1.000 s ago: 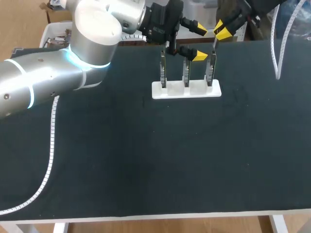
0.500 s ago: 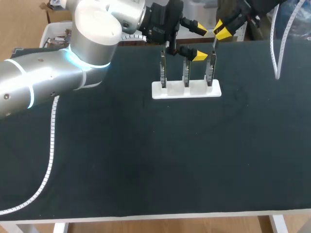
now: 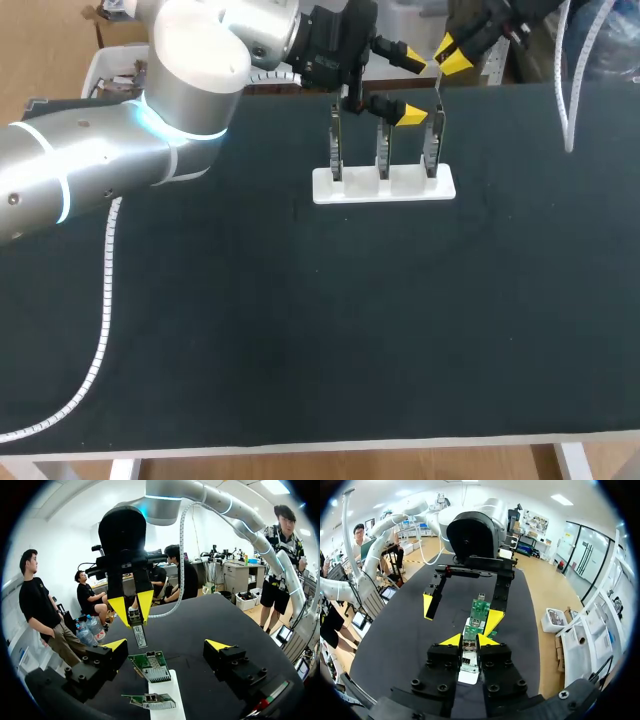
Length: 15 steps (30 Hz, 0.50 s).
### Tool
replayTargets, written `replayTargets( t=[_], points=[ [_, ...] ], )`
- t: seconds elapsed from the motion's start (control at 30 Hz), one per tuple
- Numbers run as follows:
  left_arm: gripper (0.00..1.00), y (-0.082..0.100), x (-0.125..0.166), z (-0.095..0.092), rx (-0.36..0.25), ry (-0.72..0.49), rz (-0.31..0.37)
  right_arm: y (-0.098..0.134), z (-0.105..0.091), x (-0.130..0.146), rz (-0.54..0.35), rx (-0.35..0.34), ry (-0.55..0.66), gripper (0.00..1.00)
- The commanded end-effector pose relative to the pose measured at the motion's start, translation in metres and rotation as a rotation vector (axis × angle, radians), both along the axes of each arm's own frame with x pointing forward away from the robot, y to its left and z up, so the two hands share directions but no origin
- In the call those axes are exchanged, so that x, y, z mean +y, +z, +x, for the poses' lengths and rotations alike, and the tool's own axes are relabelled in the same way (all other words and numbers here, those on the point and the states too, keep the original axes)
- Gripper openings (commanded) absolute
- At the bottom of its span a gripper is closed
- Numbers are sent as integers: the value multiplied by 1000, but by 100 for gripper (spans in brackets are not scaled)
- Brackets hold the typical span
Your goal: Pick up the optical module with the left hand, and insert it into the network port with the right hand.
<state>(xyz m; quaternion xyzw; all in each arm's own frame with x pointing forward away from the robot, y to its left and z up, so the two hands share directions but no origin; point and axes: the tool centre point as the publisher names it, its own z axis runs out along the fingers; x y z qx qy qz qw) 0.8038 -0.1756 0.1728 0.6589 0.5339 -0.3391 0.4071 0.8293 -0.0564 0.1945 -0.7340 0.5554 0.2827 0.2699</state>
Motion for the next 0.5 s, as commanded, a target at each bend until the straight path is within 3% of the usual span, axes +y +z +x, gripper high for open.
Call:
replayTargets(
  t=[0.03, 0.5],
  points=[
    [100, 1, -1, 0, 0, 1, 4, 2, 8, 1, -18, 43, 35, 0],
    [100, 1, -1, 0, 0, 1, 4, -15, 14, -1, -18, 69, 23, 0]
  ],
)
